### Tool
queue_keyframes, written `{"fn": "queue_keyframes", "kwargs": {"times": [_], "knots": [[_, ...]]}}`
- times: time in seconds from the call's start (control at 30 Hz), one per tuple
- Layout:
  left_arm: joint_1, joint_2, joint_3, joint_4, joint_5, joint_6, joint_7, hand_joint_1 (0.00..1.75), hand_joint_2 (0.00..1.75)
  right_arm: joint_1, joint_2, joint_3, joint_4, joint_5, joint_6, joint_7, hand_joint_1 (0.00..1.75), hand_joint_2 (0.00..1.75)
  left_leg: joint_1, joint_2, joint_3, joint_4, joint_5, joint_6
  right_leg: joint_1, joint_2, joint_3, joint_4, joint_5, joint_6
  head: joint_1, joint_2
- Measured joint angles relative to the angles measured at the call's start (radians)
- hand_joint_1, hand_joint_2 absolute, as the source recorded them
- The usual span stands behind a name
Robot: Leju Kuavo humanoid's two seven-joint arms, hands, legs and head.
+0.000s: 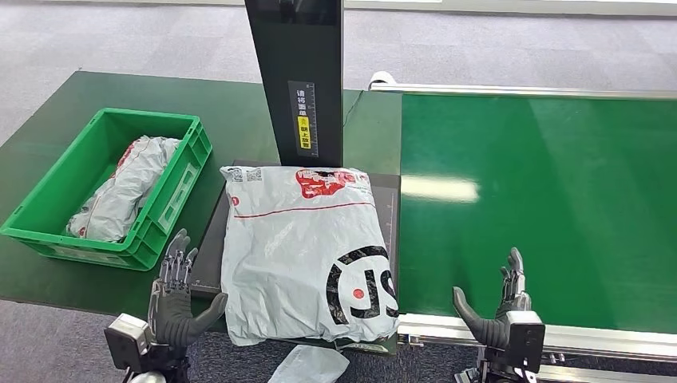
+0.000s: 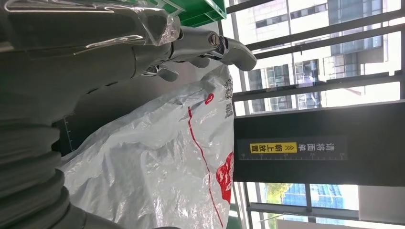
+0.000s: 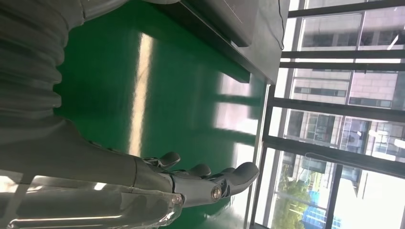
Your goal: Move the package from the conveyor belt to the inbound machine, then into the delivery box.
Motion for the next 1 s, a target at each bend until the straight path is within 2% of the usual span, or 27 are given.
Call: {"fn": "queue_keyframes", "kwargs": {"times": [1.0], "knots": [[-0.003, -0.002, 0.0, 0.009, 0.01, 0.003, 0.0, 0.0, 1.75, -0.021, -0.04, 0.051, 0.057, -0.07, -0.056, 0.0, 0.0, 1.75, 0.0, 0.0, 0.0, 0.0, 0.0, 0.0, 0.0, 0.0, 0.0, 0.0, 0.0, 0.0, 0.0, 0.0]]}}
